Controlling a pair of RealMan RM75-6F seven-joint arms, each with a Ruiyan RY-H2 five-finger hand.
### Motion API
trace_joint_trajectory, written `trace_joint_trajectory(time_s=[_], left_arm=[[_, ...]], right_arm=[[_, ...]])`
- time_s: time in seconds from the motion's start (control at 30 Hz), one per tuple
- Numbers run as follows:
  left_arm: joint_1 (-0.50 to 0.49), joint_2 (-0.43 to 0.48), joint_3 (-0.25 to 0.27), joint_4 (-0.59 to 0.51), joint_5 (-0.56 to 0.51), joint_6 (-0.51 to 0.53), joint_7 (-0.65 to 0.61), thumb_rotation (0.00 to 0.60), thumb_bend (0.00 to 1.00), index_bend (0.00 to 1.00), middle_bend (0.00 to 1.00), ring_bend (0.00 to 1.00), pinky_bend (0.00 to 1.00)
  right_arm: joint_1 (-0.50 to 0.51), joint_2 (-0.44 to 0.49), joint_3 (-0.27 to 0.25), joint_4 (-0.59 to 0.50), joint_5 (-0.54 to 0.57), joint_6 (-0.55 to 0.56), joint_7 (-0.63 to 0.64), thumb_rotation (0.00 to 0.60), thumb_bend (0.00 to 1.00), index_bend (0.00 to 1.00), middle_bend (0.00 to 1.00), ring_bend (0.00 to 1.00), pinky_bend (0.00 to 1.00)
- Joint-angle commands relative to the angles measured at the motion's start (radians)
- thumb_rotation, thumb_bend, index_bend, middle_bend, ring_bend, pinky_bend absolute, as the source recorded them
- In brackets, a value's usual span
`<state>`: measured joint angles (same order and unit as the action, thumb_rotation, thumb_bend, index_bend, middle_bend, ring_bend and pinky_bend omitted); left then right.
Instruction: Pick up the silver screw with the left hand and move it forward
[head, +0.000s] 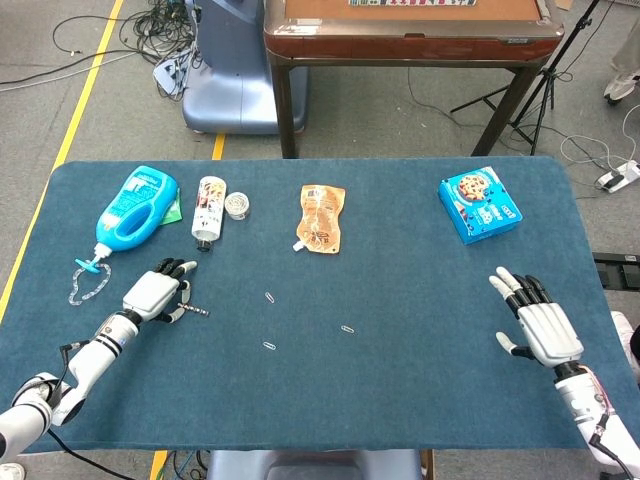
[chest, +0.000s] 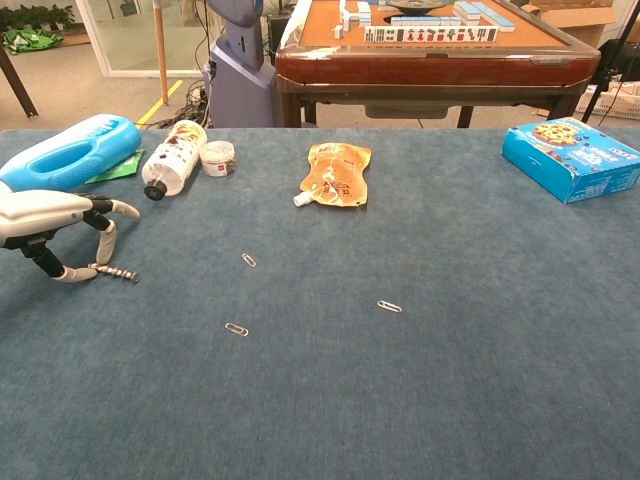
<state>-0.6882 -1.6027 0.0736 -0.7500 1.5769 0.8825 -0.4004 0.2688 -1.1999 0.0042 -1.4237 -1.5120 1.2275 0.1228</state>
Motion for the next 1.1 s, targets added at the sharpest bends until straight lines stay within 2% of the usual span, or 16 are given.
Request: trace_joint_trajectory(time_s=[0.03, 0.43, 1.1], left_arm=[[0.0, 0.001, 0.0, -0.002, 0.0, 0.001, 0.003, 0.6, 0.37, 0.58, 0.0, 0.0, 0.0], [0.01, 0.03, -0.016, -0.053, -0.023, 0.015, 0.061, 0.6, 0.38, 0.64, 0.0, 0.0, 0.0], [0.034, 0.141, -0.069, -0.263, -0.107, 0.022, 0.246, 0.6, 0.43, 0.7, 0.0, 0.0, 0.0]], right_arm=[[0.0, 0.0, 0.0, 0.0, -0.001, 0.0, 0.001, 0.6, 0.3, 0.0, 0.0, 0.0, 0.0], [0.0, 0.001, -0.002, -0.001, -0.007, 0.001, 0.005, 0.6, 0.31, 0.0, 0.0, 0.0, 0.0], [0.003, 0.009, -0.003, -0.003, -0.017, 0.003, 0.028, 0.6, 0.31, 0.0, 0.0, 0.0, 0.0]])
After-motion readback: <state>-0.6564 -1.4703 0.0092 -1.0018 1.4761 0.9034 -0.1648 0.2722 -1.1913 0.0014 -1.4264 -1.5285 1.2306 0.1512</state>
